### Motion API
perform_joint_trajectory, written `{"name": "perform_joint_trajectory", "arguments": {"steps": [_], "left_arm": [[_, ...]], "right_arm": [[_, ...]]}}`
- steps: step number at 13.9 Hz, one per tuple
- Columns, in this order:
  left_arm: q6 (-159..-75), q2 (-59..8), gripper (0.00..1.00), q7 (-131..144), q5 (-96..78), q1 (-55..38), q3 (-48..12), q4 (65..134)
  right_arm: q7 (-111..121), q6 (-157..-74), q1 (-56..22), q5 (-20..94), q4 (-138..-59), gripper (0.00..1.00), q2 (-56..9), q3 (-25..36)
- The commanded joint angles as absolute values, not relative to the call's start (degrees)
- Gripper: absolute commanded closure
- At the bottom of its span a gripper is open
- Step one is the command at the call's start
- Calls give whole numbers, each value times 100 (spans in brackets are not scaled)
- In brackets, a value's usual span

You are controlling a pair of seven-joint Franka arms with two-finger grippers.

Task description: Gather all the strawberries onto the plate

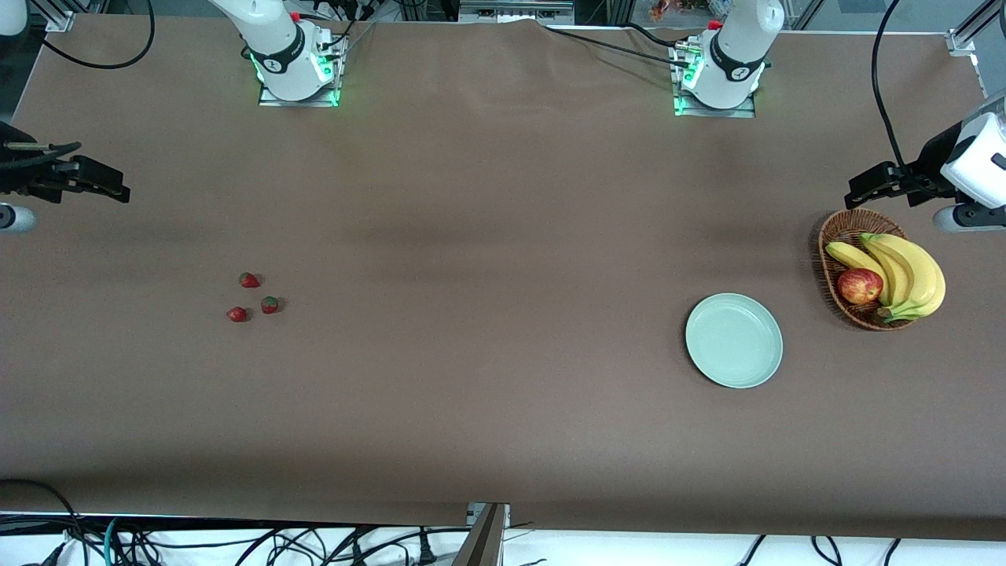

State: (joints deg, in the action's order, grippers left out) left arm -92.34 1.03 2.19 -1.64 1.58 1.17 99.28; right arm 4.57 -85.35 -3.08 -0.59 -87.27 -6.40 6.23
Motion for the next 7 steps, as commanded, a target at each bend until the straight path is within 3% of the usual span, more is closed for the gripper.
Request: {"name": "perform_joint_trajectory", "arguments": {"steps": [1, 7], "left_arm": [[-9246, 62, 0, 193, -53, 167, 79, 9844], [-9246, 62, 0, 193, -53, 167, 79, 9844]], "right_arm": [[422, -8665, -298, 44, -8613, 0, -869, 589], [466, -9078, -343, 44, -8613, 0, -1440, 545]]}}
